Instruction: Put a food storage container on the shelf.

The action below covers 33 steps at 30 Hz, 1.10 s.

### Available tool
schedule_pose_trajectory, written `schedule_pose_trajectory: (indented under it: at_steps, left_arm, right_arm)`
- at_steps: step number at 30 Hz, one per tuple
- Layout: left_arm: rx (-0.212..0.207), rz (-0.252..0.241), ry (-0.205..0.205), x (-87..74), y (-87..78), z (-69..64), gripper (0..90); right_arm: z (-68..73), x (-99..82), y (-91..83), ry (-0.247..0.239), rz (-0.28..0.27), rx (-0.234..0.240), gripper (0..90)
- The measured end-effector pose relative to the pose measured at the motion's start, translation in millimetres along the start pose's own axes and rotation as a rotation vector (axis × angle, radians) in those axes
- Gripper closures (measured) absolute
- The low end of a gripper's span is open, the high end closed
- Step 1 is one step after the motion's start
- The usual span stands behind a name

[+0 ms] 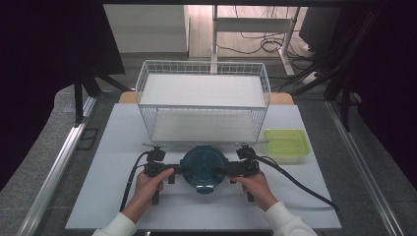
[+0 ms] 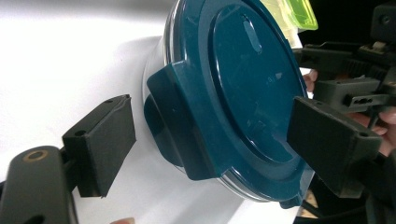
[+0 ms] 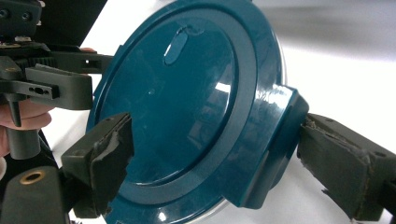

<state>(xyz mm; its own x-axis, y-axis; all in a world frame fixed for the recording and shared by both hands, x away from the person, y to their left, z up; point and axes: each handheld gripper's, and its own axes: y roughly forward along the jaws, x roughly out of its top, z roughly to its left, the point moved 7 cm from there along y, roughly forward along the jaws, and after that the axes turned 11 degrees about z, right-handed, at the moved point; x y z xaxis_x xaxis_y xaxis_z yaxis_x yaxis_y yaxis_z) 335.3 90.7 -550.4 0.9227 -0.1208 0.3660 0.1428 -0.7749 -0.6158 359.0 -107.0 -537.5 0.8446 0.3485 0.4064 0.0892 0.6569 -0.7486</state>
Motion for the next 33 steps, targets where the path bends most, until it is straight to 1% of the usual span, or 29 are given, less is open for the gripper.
schedule_pose_trajectory:
  at_steps: [3, 4, 5, 7, 9, 10, 11, 12, 13, 14, 16, 17, 19, 22, 26, 27, 28, 29, 33]
  left_arm:
    - [-0.025, 0.008, -0.022, -1.3, 3.7, 0.8, 15.6]
    - [-0.025, 0.008, -0.022, -1.3, 3.7, 0.8, 15.8]
    - [-0.036, 0.01, -0.026, -1.7, 4.6, 0.8, 15.8]
    - [-0.038, 0.012, -0.03, -2.3, 6.1, 1.5, 16.5]
    - [-0.044, 0.019, -0.032, -3.3, 7.3, 1.9, 19.4]
    - [-0.063, 0.029, -0.031, -4.3, 9.3, 0.7, 21.9]
    - [-0.063, 0.029, -0.031, -4.3, 9.3, 0.7, 22.5]
    - [-0.058, 0.034, -0.03, -4.8, 10.3, 0.3, 24.0]
    - [-0.052, 0.034, -0.032, -4.9, 10.7, 0.4, 24.0]
    - [-0.058, 0.038, -0.038, -5.1, 10.6, 0.7, 24.7]
    - [-0.065, 0.039, -0.049, -5.0, 10.5, 1.1, 26.1]
    - [-0.078, 0.04, -0.063, -5.1, 10.7, 1.2, 27.1]
    - [-0.083, 0.038, -0.067, -5.2, 10.6, 1.1, 27.7]
    - [-0.077, 0.037, -0.062, -5.7, 9.0, -0.6, 29.9]
    - [-0.059, 0.026, -0.052, -8.1, 5.7, -5.0, 31.7]
    - [-0.054, 0.024, -0.048, -8.7, 5.1, -6.0, 32.1]
    - [-0.051, 0.01, -0.055, -9.0, 4.5, -8.3, 32.5]
    - [-0.049, 0.015, -0.045, -10.2, 3.3, -8.3, 33.3]
    - [-0.04, -0.004, -0.037, -11.5, -0.1, -11.9, 36.0]
  right_arm:
    - [-1.3, -0.9, 3.0, 0.013, 0.005, 0.0, 10.8]
    - [-1.3, -0.9, 3.0, 0.013, 0.005, 0.0, 10.8]
    - [-1.6, -1.0, 3.9, 0.018, 0.008, 0.001, 11.1]
    - [-2.0, -1.4, 5.6, 0.022, 0.012, 0.003, 11.3]
    - [-2.4, -1.4, 6.7, 0.03, 0.012, 0.007, 12.8]
    - [-2.6, -1.2, 7.1, 0.041, 0.01, 0.01, 15.8]
    - [-2.6, -1.2, 7.1, 0.041, 0.01, 0.01, 15.8]
    - [-2.7, -1.1, 7.8, 0.061, 0.014, 0.019, 17.0]
    - [-2.7, -1.1, 7.8, 0.061, 0.014, 0.019, 17.0]
    - [-3.0, -0.9, 7.5, 0.069, 0.014, 0.022, 18.3]
    - [-6.5, -0.5, 5.0, 0.115, 0.006, 0.052, 23.3]
    - [-8.4, -0.9, 3.6, 0.133, 0.005, 0.075, 25.2]
    - [-8.5, -1.2, 3.2, 0.135, 0.007, 0.078, 25.6]
    - [-6.3, -2.4, -0.3, 0.131, 0.007, 0.074, 28.9]
    - [-2.8, -4.1, -4.3, 0.13, 0.001, 0.075, 31.9]
    - [-1.9, -4.5, -5.4, 0.129, -0.003, 0.074, 32.6]
    - [-1.3, -5.0, -6.3, 0.125, -0.006, 0.073, 33.2]
    - [0.1, -5.4, -7.4, 0.123, -0.017, 0.07, 33.8]
    - [4.2, -6.7, -12.2, 0.12, -0.035, 0.069, 36.5]
